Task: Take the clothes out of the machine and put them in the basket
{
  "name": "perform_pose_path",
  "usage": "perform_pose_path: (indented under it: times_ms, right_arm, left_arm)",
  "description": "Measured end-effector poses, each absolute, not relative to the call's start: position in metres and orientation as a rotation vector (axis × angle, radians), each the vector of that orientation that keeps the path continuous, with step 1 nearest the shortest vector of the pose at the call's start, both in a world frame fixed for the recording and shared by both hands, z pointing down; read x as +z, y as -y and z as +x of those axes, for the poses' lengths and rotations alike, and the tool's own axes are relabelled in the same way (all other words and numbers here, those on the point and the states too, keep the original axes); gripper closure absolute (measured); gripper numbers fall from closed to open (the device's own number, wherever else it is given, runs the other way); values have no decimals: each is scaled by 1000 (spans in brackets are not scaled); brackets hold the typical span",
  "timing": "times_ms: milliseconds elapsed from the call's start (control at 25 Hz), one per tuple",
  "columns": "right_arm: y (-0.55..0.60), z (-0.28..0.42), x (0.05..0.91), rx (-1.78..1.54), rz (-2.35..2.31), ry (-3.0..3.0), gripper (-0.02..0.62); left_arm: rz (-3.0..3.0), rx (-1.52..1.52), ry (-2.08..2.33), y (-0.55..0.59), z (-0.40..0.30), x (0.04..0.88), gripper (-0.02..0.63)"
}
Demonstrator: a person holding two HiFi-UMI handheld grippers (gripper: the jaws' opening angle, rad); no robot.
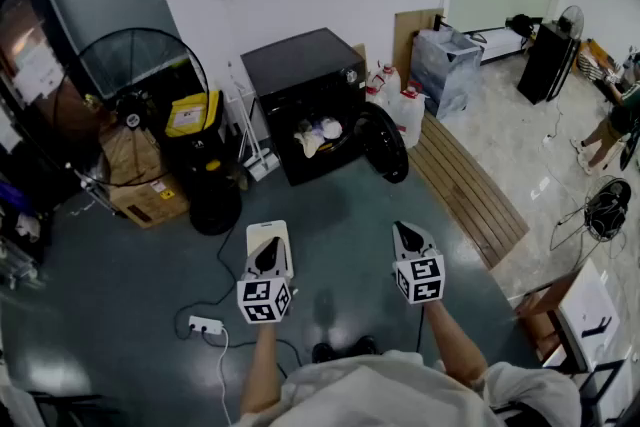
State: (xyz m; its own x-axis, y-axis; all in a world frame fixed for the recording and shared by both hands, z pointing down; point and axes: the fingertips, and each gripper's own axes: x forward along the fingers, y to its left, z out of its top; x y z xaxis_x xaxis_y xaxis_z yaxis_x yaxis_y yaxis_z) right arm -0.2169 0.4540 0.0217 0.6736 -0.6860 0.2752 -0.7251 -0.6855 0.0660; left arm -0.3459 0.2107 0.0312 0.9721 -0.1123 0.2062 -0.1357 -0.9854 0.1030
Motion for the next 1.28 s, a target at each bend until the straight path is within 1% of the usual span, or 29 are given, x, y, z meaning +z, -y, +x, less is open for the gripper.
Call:
perform_pose_path:
  times_ms: [760, 1280]
  right_arm:
    - [-498, -209, 43, 373, 2674, 1213, 572]
    - [-479, -174, 45, 349, 2648, 1240, 572]
  left_arm:
    - [3014, 323, 194, -285, -330, 40, 586]
    - [3001, 325, 202, -264, -286, 50, 587]
